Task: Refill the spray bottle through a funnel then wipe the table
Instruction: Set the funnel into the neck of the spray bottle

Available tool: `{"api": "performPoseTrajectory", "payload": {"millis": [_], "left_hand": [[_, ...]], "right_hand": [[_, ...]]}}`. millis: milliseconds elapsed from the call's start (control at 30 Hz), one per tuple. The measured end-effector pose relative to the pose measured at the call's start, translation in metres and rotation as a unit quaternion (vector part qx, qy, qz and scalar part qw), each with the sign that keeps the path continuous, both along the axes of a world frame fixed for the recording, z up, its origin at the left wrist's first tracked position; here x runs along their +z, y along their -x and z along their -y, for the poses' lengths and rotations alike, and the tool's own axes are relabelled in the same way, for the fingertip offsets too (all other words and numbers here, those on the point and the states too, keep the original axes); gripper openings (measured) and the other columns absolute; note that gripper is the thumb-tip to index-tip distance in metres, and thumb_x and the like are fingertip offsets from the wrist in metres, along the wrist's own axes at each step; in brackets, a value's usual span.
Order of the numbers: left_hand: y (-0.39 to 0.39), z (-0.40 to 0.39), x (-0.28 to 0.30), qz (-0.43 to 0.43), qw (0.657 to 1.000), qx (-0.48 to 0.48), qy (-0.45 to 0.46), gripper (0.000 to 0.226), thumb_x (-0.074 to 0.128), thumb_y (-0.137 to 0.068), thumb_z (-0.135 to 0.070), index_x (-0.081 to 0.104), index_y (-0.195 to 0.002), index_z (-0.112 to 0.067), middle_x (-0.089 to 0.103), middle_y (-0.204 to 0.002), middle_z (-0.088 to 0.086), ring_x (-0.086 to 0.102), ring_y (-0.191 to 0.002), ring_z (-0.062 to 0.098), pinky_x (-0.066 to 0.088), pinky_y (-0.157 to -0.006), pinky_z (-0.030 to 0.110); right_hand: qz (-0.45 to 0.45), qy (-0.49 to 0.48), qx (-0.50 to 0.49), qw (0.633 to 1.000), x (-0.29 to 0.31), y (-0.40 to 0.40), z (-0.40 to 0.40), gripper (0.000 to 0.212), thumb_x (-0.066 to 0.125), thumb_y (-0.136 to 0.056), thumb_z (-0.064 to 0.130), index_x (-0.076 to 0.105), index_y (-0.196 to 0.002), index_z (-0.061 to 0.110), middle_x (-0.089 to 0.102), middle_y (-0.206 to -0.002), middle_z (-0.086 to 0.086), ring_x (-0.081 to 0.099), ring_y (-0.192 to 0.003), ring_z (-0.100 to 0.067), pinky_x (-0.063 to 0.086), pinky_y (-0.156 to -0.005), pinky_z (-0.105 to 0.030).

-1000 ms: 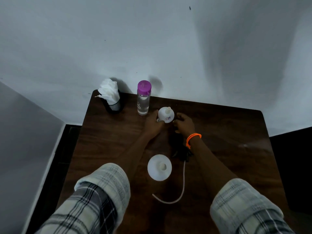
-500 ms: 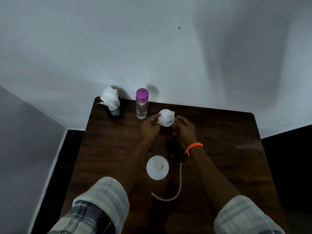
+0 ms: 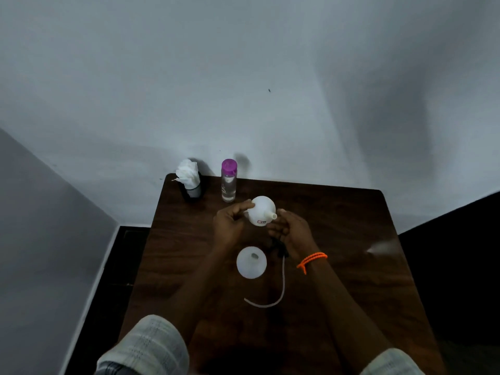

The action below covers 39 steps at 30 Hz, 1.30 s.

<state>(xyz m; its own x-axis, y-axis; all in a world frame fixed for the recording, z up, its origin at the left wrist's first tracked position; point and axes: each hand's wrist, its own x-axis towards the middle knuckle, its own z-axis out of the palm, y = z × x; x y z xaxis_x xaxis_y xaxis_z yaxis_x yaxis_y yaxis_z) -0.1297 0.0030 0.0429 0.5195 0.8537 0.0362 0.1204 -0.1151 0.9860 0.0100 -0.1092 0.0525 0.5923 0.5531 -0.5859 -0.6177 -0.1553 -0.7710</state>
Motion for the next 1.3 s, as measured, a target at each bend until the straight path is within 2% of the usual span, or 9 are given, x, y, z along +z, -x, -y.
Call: {"api": "performPoseTrajectory", "payload": {"millis": [100, 267, 400, 533, 600, 700, 867, 1100, 1300], "left_hand": [[0.013, 0.009, 0.005, 0.001, 0.999, -0.019, -0.041, 0.043, 0.068, -0.084, 0.011, 0.076, -0.116, -0.016, 0.074, -0.119, -0.005, 0.068, -0.112, 0.0, 0.056, -0.095, 0.022], [0.03, 0.016, 0.014, 0.023, 0.998, -0.037, -0.049, 0.04, 0.074, -0.09, -0.005, 0.069, -0.129, -0.012, 0.072, -0.125, -0.003, 0.068, -0.116, 0.008, 0.057, -0.097, 0.03], [0.037, 0.016, 0.027, 0.03, 0.999, -0.025, -0.032, 0.032, 0.075, -0.087, -0.001, 0.075, -0.118, -0.009, 0.077, -0.112, 0.001, 0.073, -0.105, 0.011, 0.061, -0.09, 0.037], [0.041, 0.016, 0.035, 0.03, 0.998, -0.026, -0.054, 0.027, 0.073, -0.086, 0.004, 0.078, -0.109, -0.009, 0.079, -0.104, 0.0, 0.075, -0.098, 0.012, 0.062, -0.087, 0.042], [0.041, 0.017, 0.037, 0.03, 0.998, -0.028, -0.057, 0.025, 0.073, -0.086, 0.004, 0.078, -0.107, -0.009, 0.079, -0.101, 0.0, 0.075, -0.096, 0.011, 0.062, -0.088, 0.041], [0.04, 0.019, 0.042, 0.036, 0.997, -0.044, -0.053, 0.022, 0.074, -0.086, 0.002, 0.079, -0.105, -0.008, 0.079, -0.101, 0.0, 0.075, -0.097, 0.012, 0.061, -0.09, 0.039], [0.044, 0.021, 0.046, 0.043, 0.995, -0.086, 0.0, 0.024, 0.073, -0.086, 0.005, 0.077, -0.109, -0.003, 0.079, -0.104, 0.005, 0.075, -0.101, 0.015, 0.059, -0.091, 0.029], [0.053, 0.024, 0.036, 0.056, 0.993, -0.068, 0.077, 0.03, 0.073, -0.085, 0.009, 0.074, -0.114, 0.0, 0.078, -0.106, 0.011, 0.074, -0.103, 0.02, 0.06, -0.088, 0.03], [0.058, 0.031, 0.025, 0.043, 0.994, -0.045, 0.093, 0.032, 0.073, -0.084, 0.01, 0.073, -0.114, 0.001, 0.078, -0.104, 0.011, 0.075, -0.1, 0.018, 0.06, -0.085, 0.027]], "right_hand": [[-0.015, 0.012, 0.024, 1.0, 0.009, 0.01, 0.011, 0.029, 0.057, -0.104, 0.03, 0.069, -0.108, 0.004, 0.072, -0.091, -0.018, 0.071, -0.084, -0.029, 0.06, -0.077, -0.04], [-0.027, 0.023, 0.066, 0.997, 0.02, 0.015, 0.029, 0.047, 0.055, -0.103, 0.046, 0.067, -0.115, 0.002, 0.075, -0.088, -0.017, 0.075, -0.081, -0.029, 0.062, -0.069, -0.036], [-0.002, 0.04, 0.093, 0.995, 0.033, 0.017, 0.035, 0.053, 0.054, -0.101, 0.052, 0.068, -0.111, 0.002, 0.074, -0.083, -0.018, 0.073, -0.07, -0.026, 0.06, -0.065, -0.034], [0.031, 0.075, 0.12, 0.99, 0.042, 0.018, 0.038, 0.059, 0.055, -0.1, 0.054, 0.069, -0.111, -0.003, 0.069, -0.077, -0.018, 0.065, -0.054, -0.021, 0.054, -0.052, -0.027], [0.027, 0.081, 0.126, 0.988, 0.046, 0.02, 0.038, 0.055, 0.058, -0.1, 0.05, 0.069, -0.11, -0.003, 0.067, -0.074, -0.016, 0.064, -0.053, -0.02, 0.051, -0.047, -0.026], [0.002, 0.068, 0.111, 0.992, 0.049, 0.021, 0.037, 0.032, 0.063, -0.1, 0.03, 0.069, -0.111, 0.0, 0.07, -0.075, -0.015, 0.068, -0.055, -0.02, 0.052, -0.045, -0.025], [0.024, 0.051, 0.088, 0.995, 0.053, 0.018, 0.041, 0.005, 0.068, -0.093, 0.001, 0.071, -0.097, 0.0, 0.072, -0.096, -0.02, 0.073, -0.079, -0.027, 0.062, -0.059, -0.03], [0.079, 0.012, 0.058, 0.995, 0.048, 0.026, 0.044, 0.006, 0.072, -0.09, -0.002, 0.072, -0.094, 0.003, 0.074, -0.102, -0.019, 0.075, -0.086, -0.028, 0.062, -0.063, -0.031], [0.08, 0.021, 0.05, 0.995, 0.028, 0.033, 0.046, 0.006, 0.072, -0.09, -0.002, 0.072, -0.094, 0.002, 0.072, -0.109, -0.026, 0.074, -0.093, -0.035, 0.064, -0.068, -0.037]]}}
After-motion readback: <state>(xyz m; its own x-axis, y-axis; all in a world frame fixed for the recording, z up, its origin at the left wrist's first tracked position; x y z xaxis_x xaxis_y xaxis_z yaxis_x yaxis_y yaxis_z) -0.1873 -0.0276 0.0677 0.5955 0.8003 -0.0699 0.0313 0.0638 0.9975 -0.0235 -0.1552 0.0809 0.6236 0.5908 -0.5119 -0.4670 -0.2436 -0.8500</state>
